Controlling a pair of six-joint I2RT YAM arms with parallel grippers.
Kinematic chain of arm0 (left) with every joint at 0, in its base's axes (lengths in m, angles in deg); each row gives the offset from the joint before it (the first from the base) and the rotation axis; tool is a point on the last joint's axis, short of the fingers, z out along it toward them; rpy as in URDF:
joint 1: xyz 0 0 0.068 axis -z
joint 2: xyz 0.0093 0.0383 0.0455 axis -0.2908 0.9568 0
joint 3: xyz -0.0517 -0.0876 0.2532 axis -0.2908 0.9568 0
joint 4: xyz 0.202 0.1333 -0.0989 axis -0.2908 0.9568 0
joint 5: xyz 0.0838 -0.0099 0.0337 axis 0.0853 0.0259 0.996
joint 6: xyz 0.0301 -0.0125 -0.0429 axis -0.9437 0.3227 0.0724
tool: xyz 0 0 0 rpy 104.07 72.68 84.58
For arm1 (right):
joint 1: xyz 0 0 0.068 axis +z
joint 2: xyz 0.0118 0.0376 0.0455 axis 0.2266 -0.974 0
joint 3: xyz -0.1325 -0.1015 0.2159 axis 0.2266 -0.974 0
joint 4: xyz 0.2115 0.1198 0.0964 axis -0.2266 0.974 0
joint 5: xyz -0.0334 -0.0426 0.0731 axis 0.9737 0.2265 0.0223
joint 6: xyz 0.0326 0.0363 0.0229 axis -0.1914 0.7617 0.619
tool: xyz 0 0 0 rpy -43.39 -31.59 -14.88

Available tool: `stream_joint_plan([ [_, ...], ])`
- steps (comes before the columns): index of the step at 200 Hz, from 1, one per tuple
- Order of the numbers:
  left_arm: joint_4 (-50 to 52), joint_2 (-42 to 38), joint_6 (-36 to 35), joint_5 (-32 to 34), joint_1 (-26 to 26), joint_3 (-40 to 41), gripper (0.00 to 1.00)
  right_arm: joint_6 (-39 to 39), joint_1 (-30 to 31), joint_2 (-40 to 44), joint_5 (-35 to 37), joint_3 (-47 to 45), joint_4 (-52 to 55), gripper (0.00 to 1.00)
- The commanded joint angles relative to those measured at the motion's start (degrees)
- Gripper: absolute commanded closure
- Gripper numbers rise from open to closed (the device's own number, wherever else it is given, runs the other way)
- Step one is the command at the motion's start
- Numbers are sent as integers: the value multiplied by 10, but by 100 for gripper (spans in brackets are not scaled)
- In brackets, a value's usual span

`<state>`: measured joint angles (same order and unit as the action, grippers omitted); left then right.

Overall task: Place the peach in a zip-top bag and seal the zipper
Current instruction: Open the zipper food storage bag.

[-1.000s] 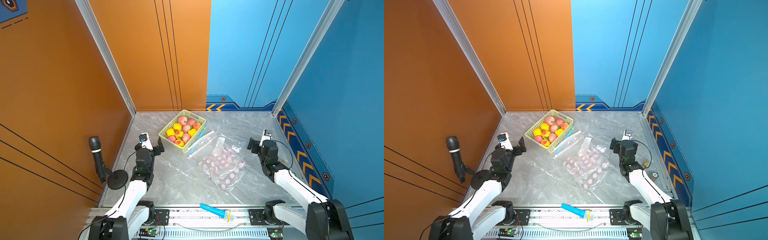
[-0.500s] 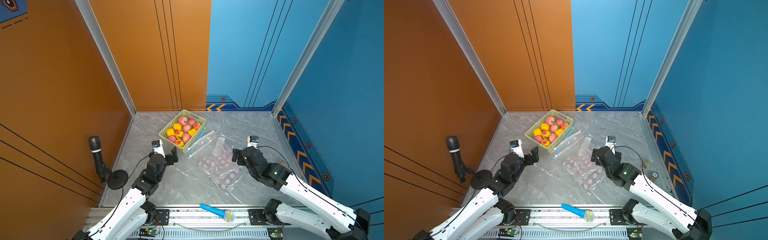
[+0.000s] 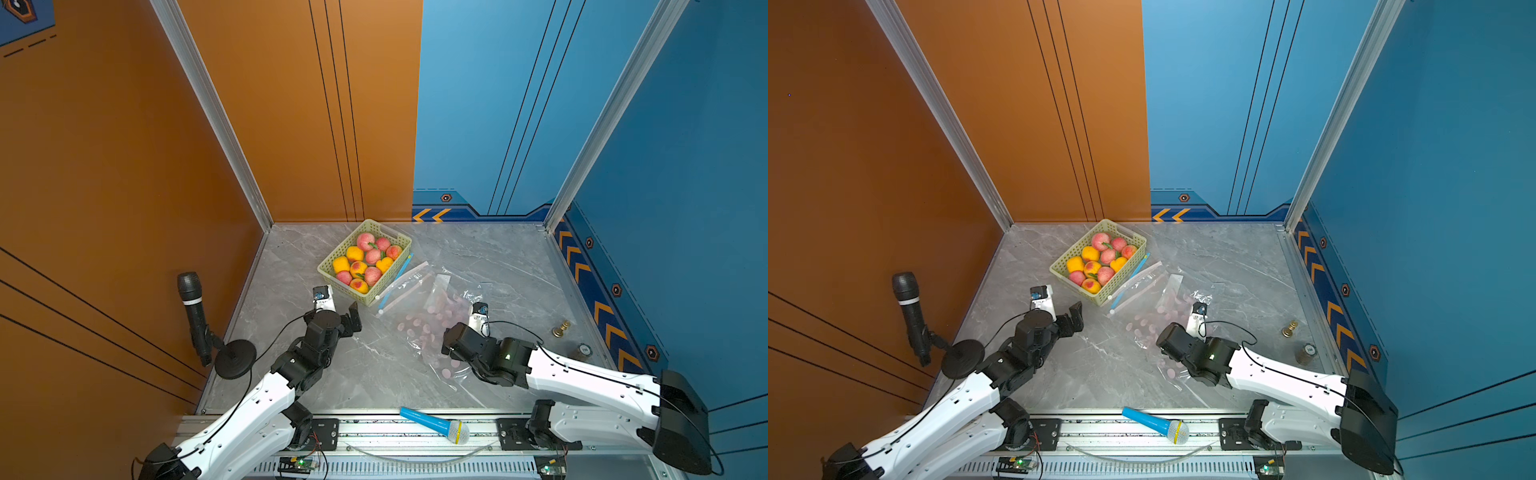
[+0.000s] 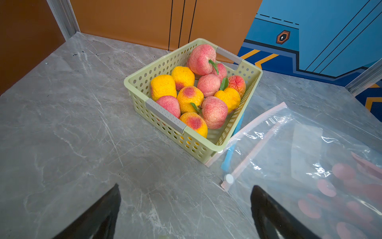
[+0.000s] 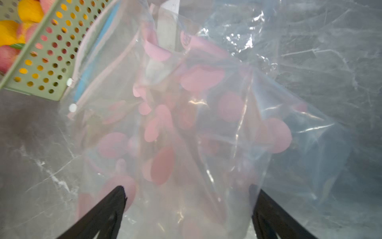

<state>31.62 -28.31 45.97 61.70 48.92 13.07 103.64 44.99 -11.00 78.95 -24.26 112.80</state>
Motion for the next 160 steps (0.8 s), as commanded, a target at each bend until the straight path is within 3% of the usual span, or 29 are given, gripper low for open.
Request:
stream_joint_plan([
  [1, 5, 10, 11, 4, 5, -17, 2, 32, -29, -10, -18, -37, -46, 27],
  [37, -13, 46, 12, -9, 8, -28, 2, 5, -102, -18, -35, -80, -94, 63],
  [88, -40, 106, 24, -29, 16, -52, 2, -81, -174, -122, -46, -31, -79, 84],
  [118, -55, 129, 35, -48, 18, -65, 2, -138, -253, -144, -48, -10, -83, 86],
  [160, -47, 152, 52, -74, 19, -94, 2, -332, -346, -172, -73, 68, -68, 86],
])
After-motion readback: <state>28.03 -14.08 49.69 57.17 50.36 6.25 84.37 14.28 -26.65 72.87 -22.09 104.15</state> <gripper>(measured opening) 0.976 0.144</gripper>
